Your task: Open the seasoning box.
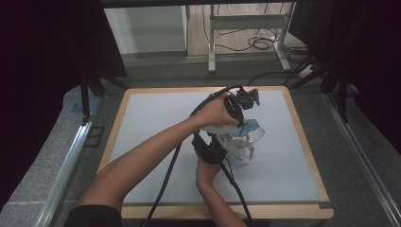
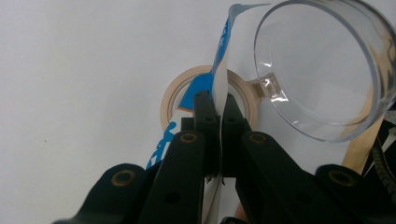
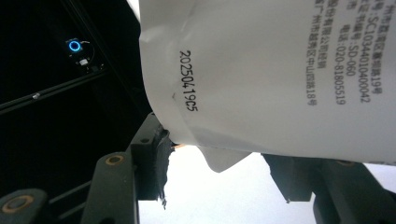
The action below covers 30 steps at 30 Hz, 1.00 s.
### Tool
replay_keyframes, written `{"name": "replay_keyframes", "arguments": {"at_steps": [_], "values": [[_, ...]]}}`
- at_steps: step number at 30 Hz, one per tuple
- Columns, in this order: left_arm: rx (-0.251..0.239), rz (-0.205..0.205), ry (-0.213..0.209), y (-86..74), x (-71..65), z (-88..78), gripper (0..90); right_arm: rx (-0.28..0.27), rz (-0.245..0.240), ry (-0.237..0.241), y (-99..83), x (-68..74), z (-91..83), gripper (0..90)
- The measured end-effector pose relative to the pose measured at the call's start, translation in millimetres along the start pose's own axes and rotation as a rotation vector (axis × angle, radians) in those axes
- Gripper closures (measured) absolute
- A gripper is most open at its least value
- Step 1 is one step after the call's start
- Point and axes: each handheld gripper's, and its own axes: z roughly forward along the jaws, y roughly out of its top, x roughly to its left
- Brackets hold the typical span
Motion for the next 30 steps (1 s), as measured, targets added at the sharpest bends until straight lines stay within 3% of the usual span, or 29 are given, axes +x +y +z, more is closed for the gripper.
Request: {"name": "replay_keyframes", "arguments": {"at_steps": [30], "values": [[-0.014, -0.005, -0.003, 0.1, 1.1, 0.7, 90.0, 0.001, -0.019, -0.001, -1.1, -3.3, 0.9, 44.9]]}}
